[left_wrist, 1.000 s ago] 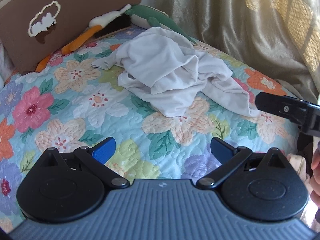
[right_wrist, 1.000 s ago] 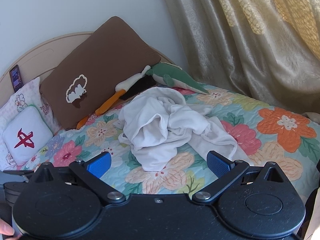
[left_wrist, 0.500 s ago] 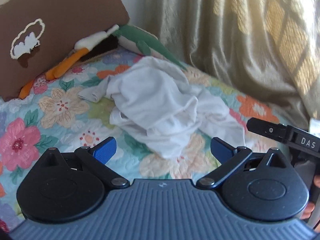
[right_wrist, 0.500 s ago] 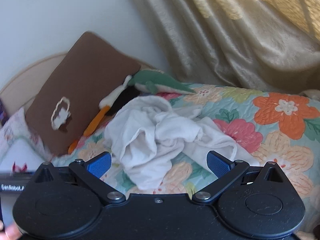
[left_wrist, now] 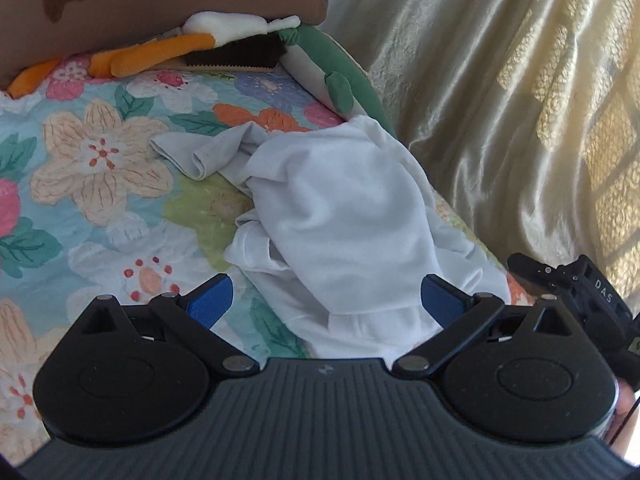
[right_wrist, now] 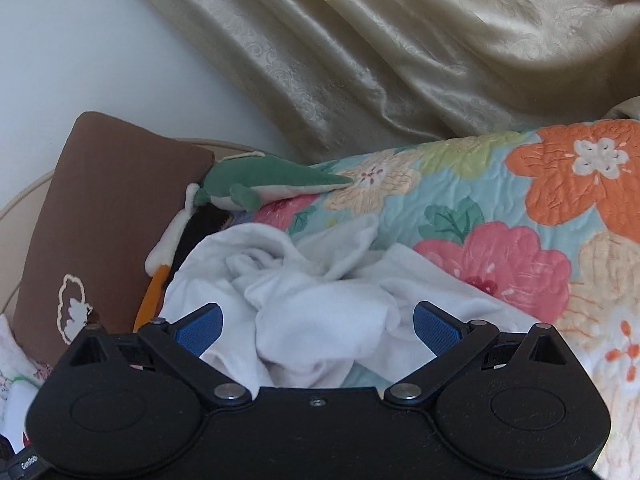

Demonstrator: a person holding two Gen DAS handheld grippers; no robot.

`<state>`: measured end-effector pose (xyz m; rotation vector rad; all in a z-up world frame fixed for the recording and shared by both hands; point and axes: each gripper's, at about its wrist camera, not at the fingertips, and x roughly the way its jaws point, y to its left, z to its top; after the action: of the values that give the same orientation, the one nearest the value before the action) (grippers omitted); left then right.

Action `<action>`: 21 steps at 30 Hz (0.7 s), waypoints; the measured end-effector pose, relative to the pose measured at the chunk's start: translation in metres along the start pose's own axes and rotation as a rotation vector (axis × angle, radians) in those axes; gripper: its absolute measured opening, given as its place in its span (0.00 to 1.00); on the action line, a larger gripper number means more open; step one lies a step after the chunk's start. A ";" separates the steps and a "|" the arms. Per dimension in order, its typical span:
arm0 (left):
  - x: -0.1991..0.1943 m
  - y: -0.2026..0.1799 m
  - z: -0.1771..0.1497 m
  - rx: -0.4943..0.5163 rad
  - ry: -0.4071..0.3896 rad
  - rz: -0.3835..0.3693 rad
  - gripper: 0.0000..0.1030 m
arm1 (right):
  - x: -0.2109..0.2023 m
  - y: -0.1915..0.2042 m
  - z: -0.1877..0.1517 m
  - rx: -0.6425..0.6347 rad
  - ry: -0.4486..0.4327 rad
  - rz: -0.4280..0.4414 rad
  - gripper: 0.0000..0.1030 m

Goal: Fold clothes
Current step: 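Close the left gripper on the white cloth edge while the right gripper grasps another edge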

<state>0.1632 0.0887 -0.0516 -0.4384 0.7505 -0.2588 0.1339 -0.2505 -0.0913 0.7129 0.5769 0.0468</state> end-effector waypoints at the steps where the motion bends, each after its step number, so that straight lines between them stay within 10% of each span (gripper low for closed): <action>1: 0.007 0.003 0.001 -0.028 0.014 0.001 0.99 | 0.005 -0.002 0.002 0.008 0.001 -0.004 1.00; 13: 0.042 0.013 0.000 -0.108 0.085 0.014 0.99 | 0.060 -0.014 -0.010 0.068 0.183 0.049 0.90; 17: 0.054 0.012 0.004 -0.141 0.035 -0.037 0.99 | 0.072 -0.012 -0.021 0.033 0.274 0.126 0.32; 21: 0.084 0.011 0.001 -0.201 0.059 -0.075 0.98 | 0.070 0.003 -0.024 -0.104 0.256 0.130 0.29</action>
<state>0.2239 0.0669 -0.1059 -0.6528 0.8222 -0.2680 0.1815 -0.2179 -0.1382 0.6468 0.7664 0.2900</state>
